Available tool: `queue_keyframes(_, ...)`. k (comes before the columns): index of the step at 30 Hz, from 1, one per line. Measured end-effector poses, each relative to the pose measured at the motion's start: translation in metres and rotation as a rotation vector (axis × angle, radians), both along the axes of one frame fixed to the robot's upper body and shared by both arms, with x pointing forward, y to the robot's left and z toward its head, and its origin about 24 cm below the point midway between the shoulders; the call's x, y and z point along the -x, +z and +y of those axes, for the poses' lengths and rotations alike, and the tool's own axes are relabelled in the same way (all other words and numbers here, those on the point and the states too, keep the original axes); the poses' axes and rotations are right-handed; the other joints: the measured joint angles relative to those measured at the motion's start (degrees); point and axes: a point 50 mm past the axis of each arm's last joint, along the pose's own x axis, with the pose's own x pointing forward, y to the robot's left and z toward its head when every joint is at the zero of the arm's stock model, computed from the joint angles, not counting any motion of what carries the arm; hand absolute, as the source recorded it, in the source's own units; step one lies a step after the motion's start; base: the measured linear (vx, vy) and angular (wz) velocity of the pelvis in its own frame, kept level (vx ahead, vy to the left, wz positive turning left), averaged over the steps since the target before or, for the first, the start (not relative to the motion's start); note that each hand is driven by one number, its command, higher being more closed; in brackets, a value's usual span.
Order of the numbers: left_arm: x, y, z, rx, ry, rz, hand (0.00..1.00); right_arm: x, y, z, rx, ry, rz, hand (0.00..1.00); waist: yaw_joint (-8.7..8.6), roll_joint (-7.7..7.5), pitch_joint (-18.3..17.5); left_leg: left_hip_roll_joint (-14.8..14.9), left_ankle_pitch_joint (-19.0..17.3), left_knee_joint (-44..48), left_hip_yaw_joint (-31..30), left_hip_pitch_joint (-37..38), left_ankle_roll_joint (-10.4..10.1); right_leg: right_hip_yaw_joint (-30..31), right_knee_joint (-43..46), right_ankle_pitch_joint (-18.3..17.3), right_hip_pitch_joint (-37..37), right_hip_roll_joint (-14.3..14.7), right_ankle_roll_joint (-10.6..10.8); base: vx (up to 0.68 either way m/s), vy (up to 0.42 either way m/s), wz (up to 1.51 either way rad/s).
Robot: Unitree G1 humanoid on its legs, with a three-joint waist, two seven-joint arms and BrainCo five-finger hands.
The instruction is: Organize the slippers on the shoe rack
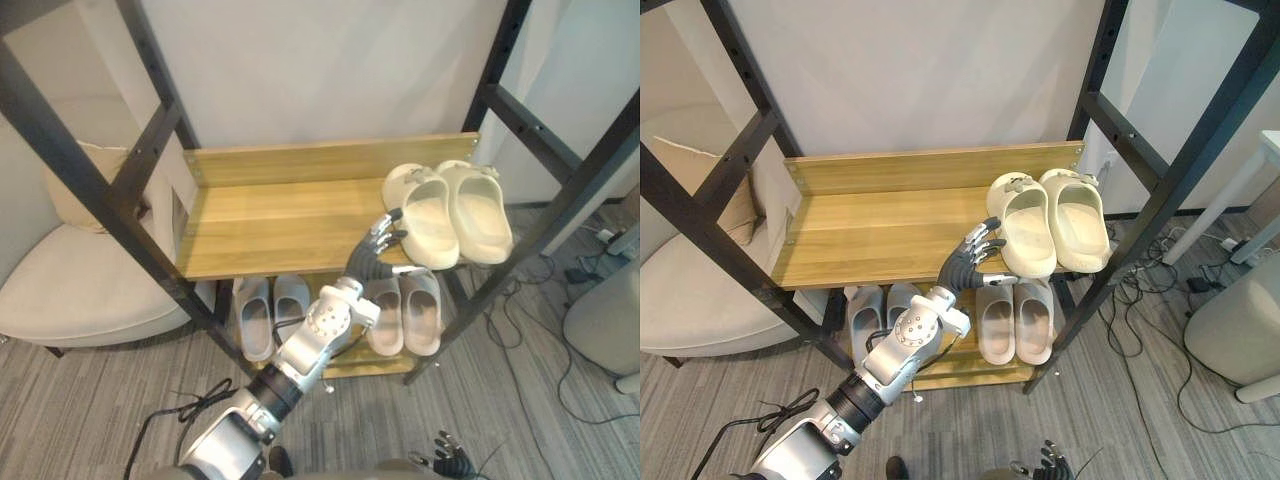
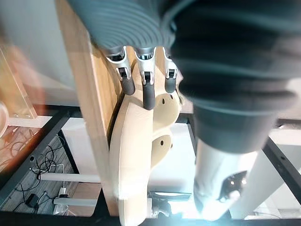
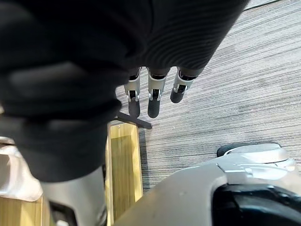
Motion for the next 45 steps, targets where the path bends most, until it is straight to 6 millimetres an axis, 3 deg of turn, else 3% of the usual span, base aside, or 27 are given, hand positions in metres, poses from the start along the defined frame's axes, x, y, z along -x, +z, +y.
queue_keyframes(9, -0.008, 0.002, 0.006, -0.010, 0.024, -0.001, 0.00, -0.002, 0.000, 0.001, -0.003, -0.001, -0.007, 0.00, -0.10, -0.21, 0.3, -0.1, 0.0, 0.0, -0.3, 0.1, 0.0, -0.6, -0.9, 0.0, 0.5, 0.0, 0.0, 0.00, 0.000, 0.01)
queue_keyframes(16, -0.013, 0.009, 0.025, -0.013, 0.042, -0.040, 0.00, -0.006, 0.001, 0.002, -0.010, 0.004, -0.015, 0.00, -0.31, -0.17, 0.9, -0.3, 0.0, 0.0, -2.4, -0.3, 0.0, -2.7, -2.1, 0.1, 2.0, 0.0, 0.0, 0.02, -0.008, 0.14)
queue_keyframes(21, -0.002, 0.010, 0.046, 0.022, 0.030, -0.058, 0.00, -0.017, 0.002, 0.005, -0.024, 0.038, -0.038, 0.00, 0.41, -0.40, 1.0, -0.5, 0.0, 0.0, -3.9, -0.4, 0.0, -4.2, -2.9, 0.1, 3.0, 0.1, 0.0, 0.04, -0.024, 0.16)
queue_keyframes(30, 0.029, 0.014, 0.057, 0.144, -0.115, -0.058, 0.00, -0.025, 0.003, 0.006, -0.037, 0.115, -0.038, 0.00, 1.32, -0.48, 1.1, -0.8, 0.0, 0.0, -6.1, 0.1, 0.0, -6.5, -3.1, 0.1, 4.7, -0.1, 0.0, -0.01, -0.004, 0.10)
queue_keyframes(37, 0.065, -0.010, 0.069, 0.199, -0.204, 0.049, 0.00, -0.021, 0.000, 0.005, -0.039, 0.124, -0.015, 0.00, 2.01, -0.56, 1.2, -1.5, 0.2, 0.0, -8.4, 0.4, 0.2, -8.7, -4.1, -0.1, 6.5, -0.6, 0.2, -0.04, 0.007, 0.14)
queue_keyframes(41, 0.088, -0.042, 0.091, 0.187, -0.159, 0.189, 0.00, -0.021, -0.001, 0.005, -0.043, 0.132, -0.008, 0.00, 4.18, -0.79, 1.3, -2.1, 0.2, 0.0, -8.5, 0.3, 0.2, -8.7, -4.2, -0.2, 6.5, -0.8, 0.3, -0.01, 0.010, 0.03)
queue_keyframes(45, 0.101, -0.081, 0.115, 0.137, -0.055, 0.346, 0.00, -0.021, -0.002, 0.005, -0.045, 0.136, 0.001, 0.00, 4.99, -1.03, 1.3, -2.3, 0.2, 0.0, -8.5, 0.3, 0.3, -8.8, -4.4, -0.2, 6.6, -1.1, 0.4, 0.00, 0.000, 0.00)
